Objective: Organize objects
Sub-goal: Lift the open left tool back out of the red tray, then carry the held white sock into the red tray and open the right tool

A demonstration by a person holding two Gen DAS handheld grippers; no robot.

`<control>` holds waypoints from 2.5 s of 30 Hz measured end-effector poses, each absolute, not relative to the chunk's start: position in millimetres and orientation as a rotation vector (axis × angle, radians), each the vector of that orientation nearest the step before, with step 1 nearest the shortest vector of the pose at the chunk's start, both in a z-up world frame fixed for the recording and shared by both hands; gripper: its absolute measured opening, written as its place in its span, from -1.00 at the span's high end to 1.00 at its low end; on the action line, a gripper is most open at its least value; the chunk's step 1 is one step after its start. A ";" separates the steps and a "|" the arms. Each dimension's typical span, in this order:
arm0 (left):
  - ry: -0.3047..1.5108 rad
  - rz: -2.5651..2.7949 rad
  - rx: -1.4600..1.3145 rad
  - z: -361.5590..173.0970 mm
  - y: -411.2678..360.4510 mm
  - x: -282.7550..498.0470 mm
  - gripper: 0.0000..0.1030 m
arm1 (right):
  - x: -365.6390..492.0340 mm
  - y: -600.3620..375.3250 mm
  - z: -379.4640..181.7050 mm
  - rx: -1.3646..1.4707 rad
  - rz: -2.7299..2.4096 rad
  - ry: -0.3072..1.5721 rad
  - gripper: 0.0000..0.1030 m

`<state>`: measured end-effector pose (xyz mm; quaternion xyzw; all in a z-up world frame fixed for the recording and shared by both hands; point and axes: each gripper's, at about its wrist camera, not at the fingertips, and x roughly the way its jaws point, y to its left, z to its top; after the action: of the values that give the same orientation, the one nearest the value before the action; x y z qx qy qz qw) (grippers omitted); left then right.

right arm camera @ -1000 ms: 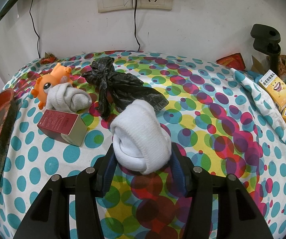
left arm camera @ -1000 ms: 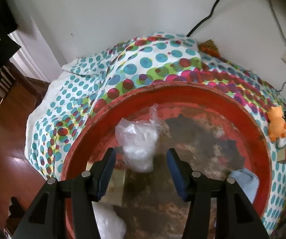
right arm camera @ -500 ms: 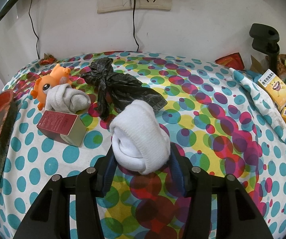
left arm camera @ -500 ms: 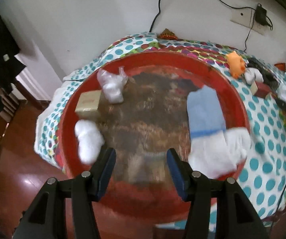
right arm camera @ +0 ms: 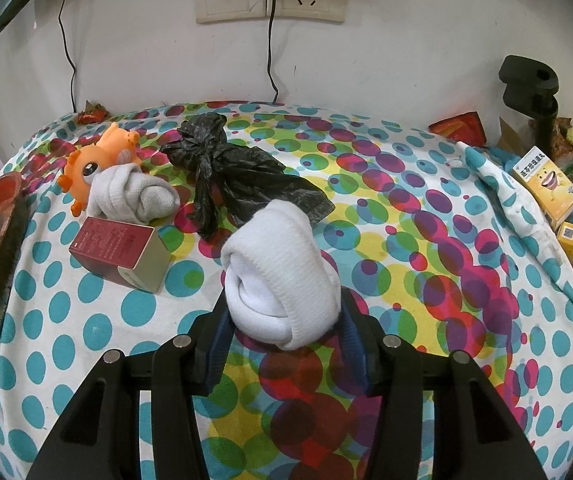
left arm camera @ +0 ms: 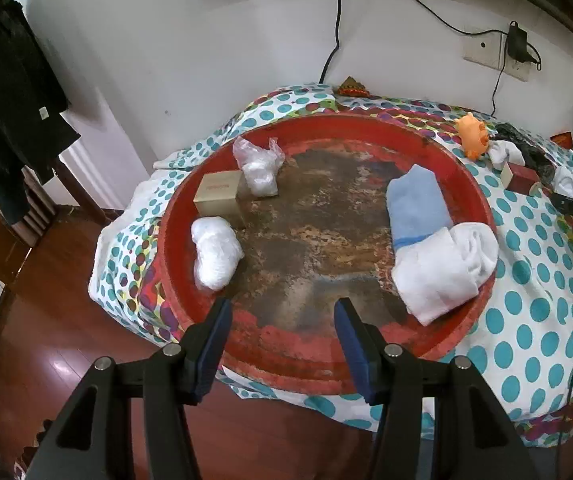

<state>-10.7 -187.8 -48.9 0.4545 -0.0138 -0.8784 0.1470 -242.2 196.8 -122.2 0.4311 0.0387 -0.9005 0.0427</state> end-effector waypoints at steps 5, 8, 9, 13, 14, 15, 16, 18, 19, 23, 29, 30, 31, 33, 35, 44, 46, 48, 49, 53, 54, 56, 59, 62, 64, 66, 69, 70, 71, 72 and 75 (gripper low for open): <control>-0.008 -2.552 1.357 -48.3 -180.0 -9.5 -0.06 | -242.0 195.3 -122.4 1.319 -2.756 0.124 0.09; 0.018 -2.579 1.351 -44.1 -176.2 -7.1 -0.06 | -242.2 195.8 -122.2 1.321 -2.757 0.127 0.09; 0.019 -2.580 1.357 -43.6 -175.4 -7.3 -0.06 | -242.4 195.9 -122.3 1.322 -2.756 0.127 0.09; -0.006 -2.568 1.347 -43.7 -173.2 -5.8 -0.06 | -242.2 195.2 -121.8 1.322 -2.760 0.139 0.09; -0.005 -2.567 1.354 -45.1 -173.4 -5.6 -0.07 | -242.5 195.6 -122.0 1.322 -2.759 0.138 0.09; -0.003 -2.573 1.357 -46.1 -173.6 -5.3 -0.07 | -242.8 197.2 -122.1 1.323 -2.758 0.133 0.09; 0.002 -2.578 1.367 -47.6 -173.9 -5.6 -0.07 | -242.4 196.7 -122.2 1.324 -2.757 0.129 0.09; 0.011 -2.573 1.391 -50.4 -174.4 -6.4 -0.07 | -241.7 196.2 -122.0 1.324 -2.758 0.124 0.09; 0.012 -2.575 1.395 -51.2 -175.0 -6.3 -0.07 | -241.9 197.0 -122.0 1.324 -2.757 0.125 0.09; 0.020 -2.577 1.389 -49.3 -178.4 -5.3 -0.07 | -241.0 196.1 -121.7 1.323 -2.762 0.127 0.10; 0.068 -2.559 1.384 -47.6 -195.5 -3.7 -0.07 | -226.3 194.4 -119.8 1.330 -2.745 0.134 0.12; 0.079 -2.550 1.384 -48.0 -199.2 -3.7 -0.07 | -221.9 194.6 -119.2 1.334 -2.740 0.124 0.12; 0.090 -2.540 1.383 -48.2 -202.8 -3.5 -0.07 | -217.6 194.1 -118.1 1.337 -2.737 0.124 0.12; 0.116 -2.537 1.387 -48.4 -208.3 -2.5 -0.07 | -208.5 192.1 -114.8 1.328 -2.735 0.129 0.12; 0.133 -2.535 1.393 -48.0 -211.5 -1.9 -0.07 | -201.6 190.1 -111.2 1.323 -2.740 0.129 0.12; 0.125 -2.512 1.382 -39.8 -223.9 4.3 -0.07 | -178.3 167.7 -90.4 1.276 -2.718 0.105 0.12; 0.136 -2.503 1.378 -37.7 -229.4 6.1 -0.07 | -174.4 157.9 -84.2 1.250 -2.708 0.119 0.12; 0.136 -2.495 1.378 -36.1 -233.9 7.9 -0.07 | -171.6 146.8 -77.3 1.225 -2.694 0.130 0.12; 0.127 -2.486 1.382 -35.4 -236.3 8.9 -0.07 | -171.0 141.3 -74.1 1.217 -2.687 0.138 0.12; 0.119 -2.471 1.376 -32.2 -243.6 12.1 -0.07 | -167.4 118.7 -63.6 1.183 -2.653 0.152 0.12; 0.121 -2.470 1.379 -31.9 -245.3 12.7 -0.07 | -165.9 110.9 -59.8 1.169 -2.645 0.158 0.12; 0.135 -2.464 1.377 -30.2 -249.6 14.2 -0.07 | -163.7 99.4 -54.2 1.150 -2.622 0.160 0.12; 0.145 -2.458 1.376 -27.5 -254.6 16.6 -0.07 | -159.3 77.2 -46.1 1.123 -2.584 0.182 0.12; 0.140 -2.451 1.378 -25.7 -257.3 18.1 -0.08 | -155.1 53.9 -40.6 1.105 -2.547 0.210 0.12; 0.141 -2.448 1.383 -25.5 -259.1 18.9 -0.08 | -152.4 37.1 -38.6 1.099 -2.518 0.230 0.12; 0.139 -2.444 1.387 -25.2 -260.7 19.8 -0.09 | -148.4 22.2 -37.4 1.090 -2.494 0.251 0.12; 0.139 -2.440 1.382 -23.9 -263.5 21.2 -0.09 | -143.1 -0.8 -37.9 1.084 -2.456 0.295 0.12; 0.139 -2.441 1.383 -23.6 -264.2 21.8 -0.09 | -141.2 -8.7 -38.2 1.083 -2.444 0.310 0.12; 0.141 -2.438 1.383 -23.5 -264.3 22.0 -0.09 | -139.6 -16.0 -38.9 1.082 -2.431 0.324 0.12; 0.144 -2.437 1.381 -23.0 -265.4 22.7 -0.09 | -137.8 -22.7 -39.6 1.081 -2.419 0.334 0.12; 0.150 -2.437 1.385 -22.4 -267.9 24.0 -0.09 | -133.6 -43.1 -43.3 1.090 -2.381 0.367 0.12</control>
<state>24.0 -267.9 -22.4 0.4864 0.0526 -0.8561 0.1667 -133.6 -43.1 -43.3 0.3996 0.1345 -0.8727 0.2462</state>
